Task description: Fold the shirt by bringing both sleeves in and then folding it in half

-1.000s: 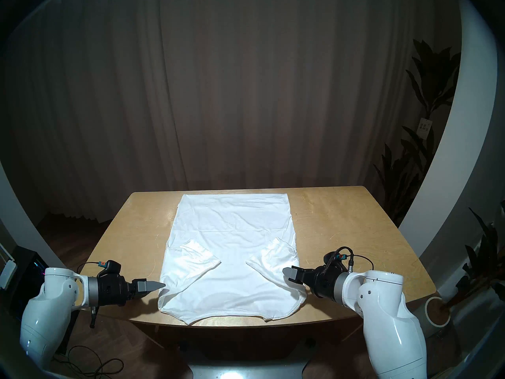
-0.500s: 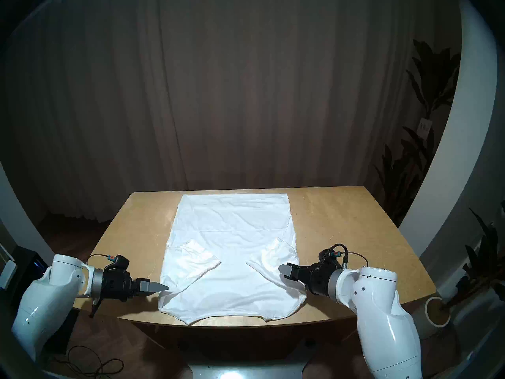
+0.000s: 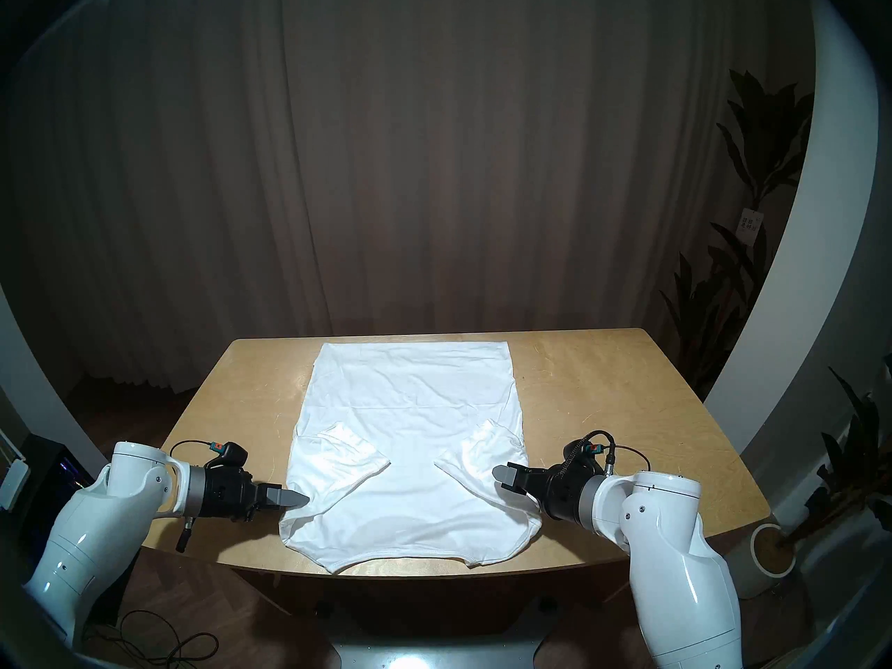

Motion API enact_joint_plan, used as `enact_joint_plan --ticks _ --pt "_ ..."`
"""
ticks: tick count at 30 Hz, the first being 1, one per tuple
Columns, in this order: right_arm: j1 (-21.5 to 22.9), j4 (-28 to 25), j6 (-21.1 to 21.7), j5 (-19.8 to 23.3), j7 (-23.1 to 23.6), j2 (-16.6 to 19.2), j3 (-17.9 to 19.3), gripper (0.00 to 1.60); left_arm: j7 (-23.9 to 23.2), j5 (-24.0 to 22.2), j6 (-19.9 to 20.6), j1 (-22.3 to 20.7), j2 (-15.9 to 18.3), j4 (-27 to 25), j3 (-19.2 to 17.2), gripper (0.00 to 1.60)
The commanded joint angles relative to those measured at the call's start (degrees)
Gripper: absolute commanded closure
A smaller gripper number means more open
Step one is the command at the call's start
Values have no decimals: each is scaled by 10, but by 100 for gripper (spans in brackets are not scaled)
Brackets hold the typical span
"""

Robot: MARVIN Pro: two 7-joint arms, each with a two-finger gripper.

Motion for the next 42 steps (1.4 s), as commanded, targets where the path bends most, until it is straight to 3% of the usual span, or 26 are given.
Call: enact_joint_plan --ticks 1,2,4,5,6,18,19,20,21,22,23,24,28,29,31,42 --pt "4 8 4 5 1 1 -7 80 49 -33 2 18 2 3 28 115" --pt "4 8 4 6 1 1 -7 84 55 -41 2 19 5 2 30 124" --pt "4 9 4 9 1 4 -5 111 64 -56 2 20 9 1 33 157" --pt "4 10 4 11 3 6 -5 142 68 -64 2 20 13 0 35 160" --pt "5 10 4 13 7 11 -4 160 72 -72 2 22 16 -3 36 160" --pt "-2 0 4 47 33 64 12 160 119 -158 2 47 38 -21 25 160" --pt "-3 2 4 49 35 65 12 8 124 -163 2 49 38 -23 25 160" --pt "-4 4 4 52 35 67 11 0 128 -165 2 51 38 -23 26 160" --pt "-6 5 4 53 35 69 10 20 135 -172 2 53 38 -23 27 160" --pt "-8 6 4 54 34 73 7 30 140 -174 2 54 37 -23 28 160" --pt "-10 5 4 55 35 75 5 9 146 -179 2 55 38 -24 29 160" --pt "-13 6 4 59 39 78 4 0 151 -184 2 55 38 -24 30 160" --pt "-22 7 4 63 39 84 1 0 169 -202 2 58 40 -27 31 159" --pt "-23 7 4 65 39 86 1 0 172 -205 2 59 41 -28 32 149" --pt "-26 7 4 69 40 90 1 0 178 -212 2 60 42 -29 34 160" --pt "-35 6 4 113 23 104 -14 0 197 -244 2 62 55 -28 43 160"
